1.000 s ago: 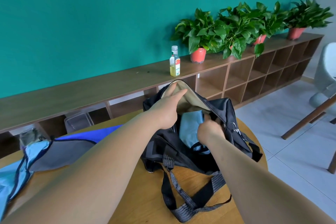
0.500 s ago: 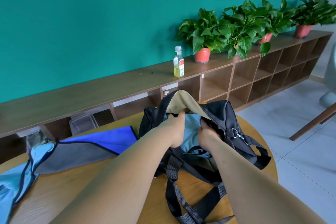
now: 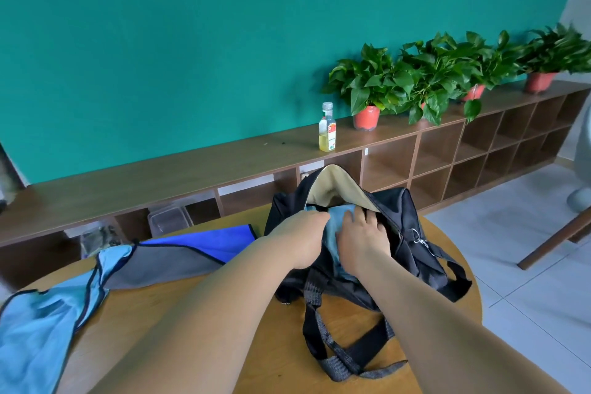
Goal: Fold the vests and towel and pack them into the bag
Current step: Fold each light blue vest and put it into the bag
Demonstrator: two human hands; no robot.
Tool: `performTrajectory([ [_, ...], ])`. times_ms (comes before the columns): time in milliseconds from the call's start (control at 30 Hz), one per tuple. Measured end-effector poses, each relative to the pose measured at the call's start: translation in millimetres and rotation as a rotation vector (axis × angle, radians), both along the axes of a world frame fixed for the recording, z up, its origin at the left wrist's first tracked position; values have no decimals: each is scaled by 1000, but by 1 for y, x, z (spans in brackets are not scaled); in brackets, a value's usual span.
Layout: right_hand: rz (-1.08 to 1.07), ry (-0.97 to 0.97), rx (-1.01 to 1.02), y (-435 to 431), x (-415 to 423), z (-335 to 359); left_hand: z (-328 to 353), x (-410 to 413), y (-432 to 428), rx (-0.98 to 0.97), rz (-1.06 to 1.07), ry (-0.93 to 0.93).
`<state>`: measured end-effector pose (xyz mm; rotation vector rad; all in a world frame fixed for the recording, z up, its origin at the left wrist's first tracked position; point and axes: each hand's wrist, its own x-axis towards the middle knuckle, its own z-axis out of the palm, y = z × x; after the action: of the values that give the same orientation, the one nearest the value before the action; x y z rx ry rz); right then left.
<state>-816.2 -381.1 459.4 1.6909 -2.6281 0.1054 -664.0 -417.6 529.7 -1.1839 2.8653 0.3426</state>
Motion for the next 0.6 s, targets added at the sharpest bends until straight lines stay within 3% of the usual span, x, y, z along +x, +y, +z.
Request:
performTrajectory([
  [67,168,39,83,1,0,-13,0,15,18,-69,-56,-66],
  [167,164,-20,233,5,-13,-32,-8,39,33,-169,-158,-206],
  [500,296,184,173,17,22,23,-8,80,41,-180,17,-165],
  [600,311,135,91,25,49,43,-4,95,51,-207,56,-165],
])
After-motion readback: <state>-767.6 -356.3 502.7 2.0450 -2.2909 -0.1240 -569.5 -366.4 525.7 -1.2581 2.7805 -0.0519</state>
